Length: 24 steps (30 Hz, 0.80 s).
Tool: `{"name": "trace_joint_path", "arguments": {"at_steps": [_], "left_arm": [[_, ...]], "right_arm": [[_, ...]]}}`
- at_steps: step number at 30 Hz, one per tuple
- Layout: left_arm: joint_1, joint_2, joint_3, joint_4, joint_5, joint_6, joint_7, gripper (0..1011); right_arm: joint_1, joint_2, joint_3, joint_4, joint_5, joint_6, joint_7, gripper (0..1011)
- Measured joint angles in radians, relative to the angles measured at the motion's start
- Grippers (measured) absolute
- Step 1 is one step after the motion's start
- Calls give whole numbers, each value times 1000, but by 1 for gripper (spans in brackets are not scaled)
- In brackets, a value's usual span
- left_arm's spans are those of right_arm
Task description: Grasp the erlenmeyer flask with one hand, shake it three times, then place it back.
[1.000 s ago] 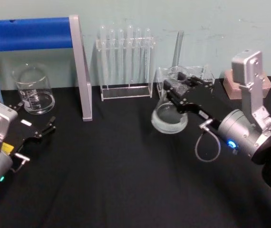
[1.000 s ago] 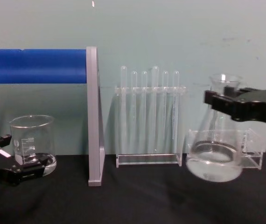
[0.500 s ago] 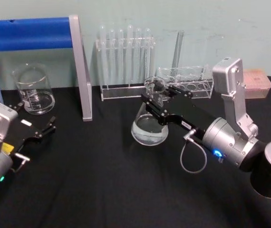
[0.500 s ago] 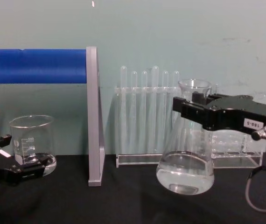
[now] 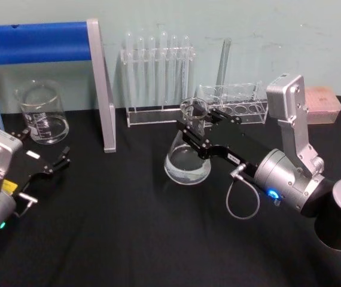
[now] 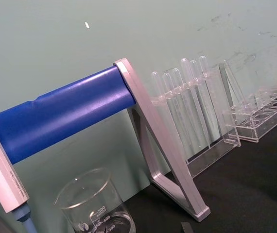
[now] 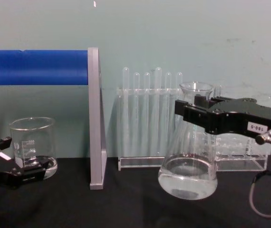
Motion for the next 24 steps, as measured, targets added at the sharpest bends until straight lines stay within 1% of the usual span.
{"name": "trace_joint_path", "arguments": {"at_steps": [10, 24], "left_arm": [[0, 0, 0, 0, 0, 0, 0, 1001], [0, 0, 0, 0, 0, 0, 0, 1000]], "right_arm": [[3, 2, -7, 4, 3, -6, -5, 457], [10, -3, -41, 88, -16, -56, 26, 457]]}}
